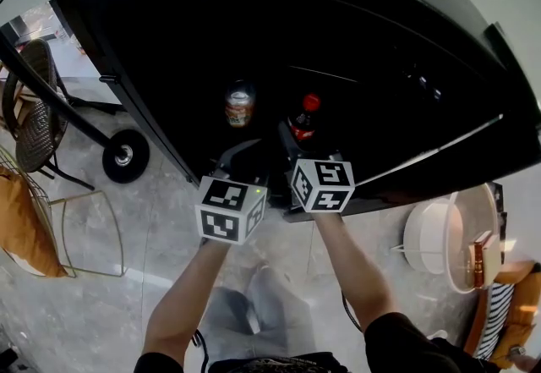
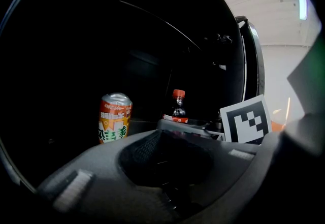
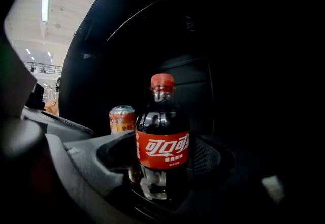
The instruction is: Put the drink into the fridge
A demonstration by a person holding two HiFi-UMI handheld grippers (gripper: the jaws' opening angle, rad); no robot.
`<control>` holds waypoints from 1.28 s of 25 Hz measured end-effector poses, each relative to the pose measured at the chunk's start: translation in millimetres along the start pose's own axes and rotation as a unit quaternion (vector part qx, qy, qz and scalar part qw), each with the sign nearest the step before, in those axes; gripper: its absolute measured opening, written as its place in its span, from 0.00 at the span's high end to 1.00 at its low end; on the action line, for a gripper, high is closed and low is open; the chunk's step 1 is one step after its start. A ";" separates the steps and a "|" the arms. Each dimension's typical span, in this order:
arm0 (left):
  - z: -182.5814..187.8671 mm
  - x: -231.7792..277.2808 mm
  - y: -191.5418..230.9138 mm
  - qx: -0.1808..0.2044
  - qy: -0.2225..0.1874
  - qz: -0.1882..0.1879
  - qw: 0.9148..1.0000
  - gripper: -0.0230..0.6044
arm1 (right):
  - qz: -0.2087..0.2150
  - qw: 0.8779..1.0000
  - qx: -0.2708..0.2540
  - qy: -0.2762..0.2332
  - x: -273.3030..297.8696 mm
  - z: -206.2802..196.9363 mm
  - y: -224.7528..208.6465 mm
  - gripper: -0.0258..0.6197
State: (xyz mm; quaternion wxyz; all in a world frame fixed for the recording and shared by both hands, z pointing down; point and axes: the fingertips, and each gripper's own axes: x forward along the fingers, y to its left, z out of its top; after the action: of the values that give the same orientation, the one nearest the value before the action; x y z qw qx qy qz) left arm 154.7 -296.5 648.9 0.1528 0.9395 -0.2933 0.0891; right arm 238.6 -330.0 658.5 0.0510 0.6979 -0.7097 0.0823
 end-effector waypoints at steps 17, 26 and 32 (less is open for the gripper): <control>-8.8 -0.6 -4.3 0.000 0.012 0.005 1.000 0.96 | 0.009 1.000 -0.007 -0.002 -2.5 -3.9 0.9 0.48; -3.6 -13.2 -12.5 -0.003 0.021 0.007 1.000 0.96 | 0.000 1.000 -0.002 0.010 -18.1 0.1 3.7 0.47; 9.3 -26.6 -24.0 -0.016 0.026 0.009 1.000 0.96 | -0.017 1.000 0.008 0.018 -45.5 11.2 8.4 0.47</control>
State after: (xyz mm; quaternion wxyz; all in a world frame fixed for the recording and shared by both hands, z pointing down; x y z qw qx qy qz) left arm 147.7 -267.0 627.8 0.1744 0.9318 -0.2987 0.1101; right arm 231.6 -287.3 638.6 0.0594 0.7087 -0.6960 0.0994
